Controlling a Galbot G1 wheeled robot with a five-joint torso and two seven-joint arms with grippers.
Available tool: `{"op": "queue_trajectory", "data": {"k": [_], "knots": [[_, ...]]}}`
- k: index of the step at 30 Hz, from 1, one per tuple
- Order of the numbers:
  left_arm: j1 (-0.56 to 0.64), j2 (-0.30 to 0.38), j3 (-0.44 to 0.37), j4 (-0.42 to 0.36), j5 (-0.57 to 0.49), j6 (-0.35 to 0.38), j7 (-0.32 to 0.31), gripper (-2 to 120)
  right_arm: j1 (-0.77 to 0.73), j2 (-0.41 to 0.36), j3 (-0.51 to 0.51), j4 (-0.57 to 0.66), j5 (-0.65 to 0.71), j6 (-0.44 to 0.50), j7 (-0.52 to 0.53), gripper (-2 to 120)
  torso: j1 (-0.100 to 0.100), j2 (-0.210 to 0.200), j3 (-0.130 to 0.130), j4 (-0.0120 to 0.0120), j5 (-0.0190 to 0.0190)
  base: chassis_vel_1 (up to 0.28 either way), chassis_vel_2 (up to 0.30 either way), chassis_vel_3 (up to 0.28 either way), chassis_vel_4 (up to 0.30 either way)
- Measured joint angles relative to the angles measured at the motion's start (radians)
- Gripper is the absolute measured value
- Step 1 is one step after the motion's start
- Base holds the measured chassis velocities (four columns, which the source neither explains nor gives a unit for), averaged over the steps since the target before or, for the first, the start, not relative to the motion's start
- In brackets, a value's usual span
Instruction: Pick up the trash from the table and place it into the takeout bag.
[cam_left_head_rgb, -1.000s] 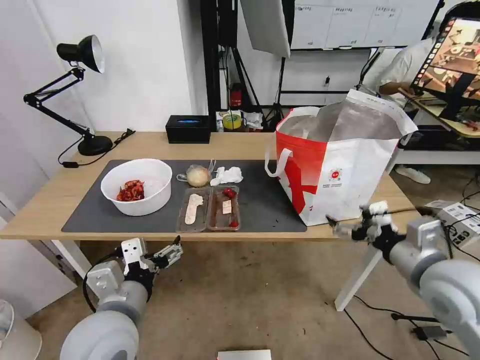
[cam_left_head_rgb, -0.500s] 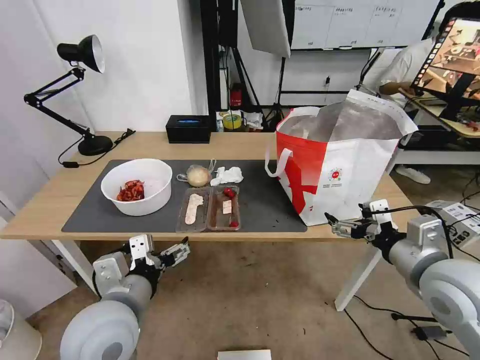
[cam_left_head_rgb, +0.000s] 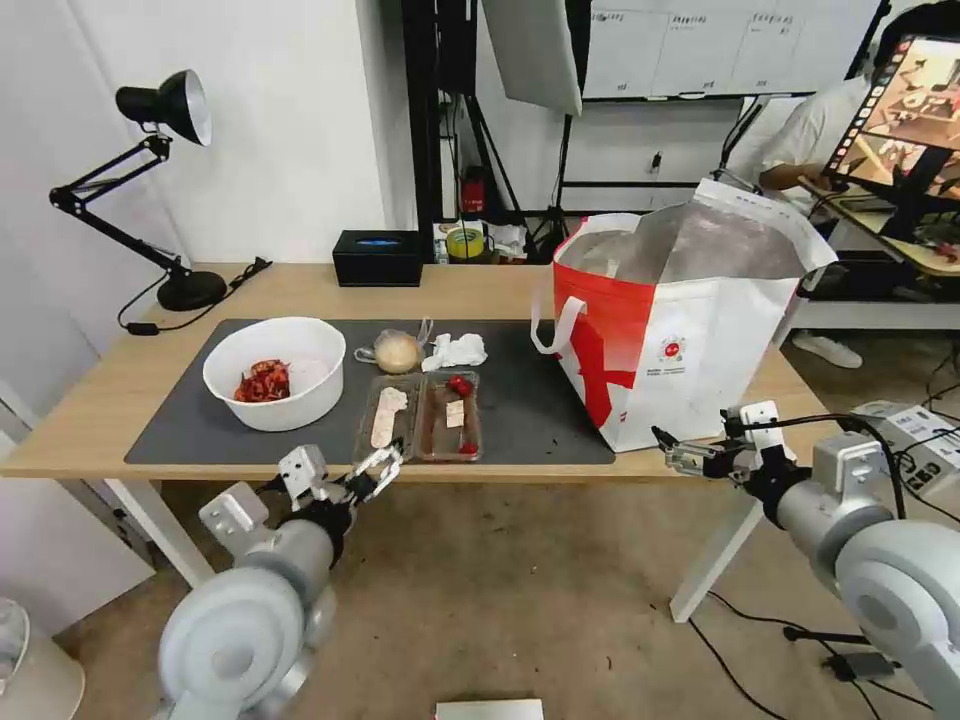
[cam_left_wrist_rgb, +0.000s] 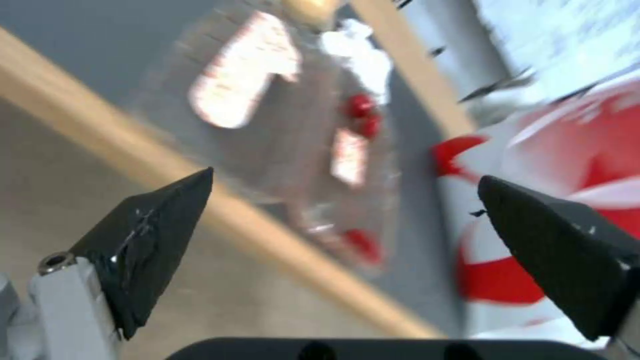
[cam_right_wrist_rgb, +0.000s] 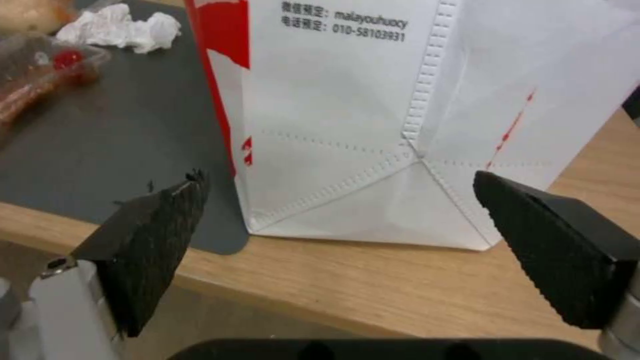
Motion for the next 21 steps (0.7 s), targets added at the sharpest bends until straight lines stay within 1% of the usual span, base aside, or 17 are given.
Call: {"op": "queue_trajectory", "data": {"k": [1, 5, 21], "knots": [[-0.007, -0.006, 0.009, 0.010, -0.010, -0.018, -0.002, 100, 0.000, 0.000, 0.000, -0.001, 0.000, 0.000, 0.000, 100, 0.000, 0.000, 0.000, 0.0001, 0.0005, 0.000, 0.000, 0.000, 0.000], [-0.014, -0.016, 0.025, 0.026, -0.017, -0.038, -0.002, 100, 0.001, 0.000, -0.001, -0.002, -0.001, 0.000, 0.000, 100, 0.000, 0.000, 0.000, 0.0003, 0.0001, 0.000, 0.000, 0.000, 0.000], [0.001, -0.017, 0.024, 0.022, -0.007, -0.037, 0.001, 100, -0.002, 0.007, 0.000, -0.001, -0.002, 0.001, 0.002, 100, 0.000, 0.000, 0.000, 0.0004, 0.0001, 0.000, 0.000, 0.000, 0.000]]}}
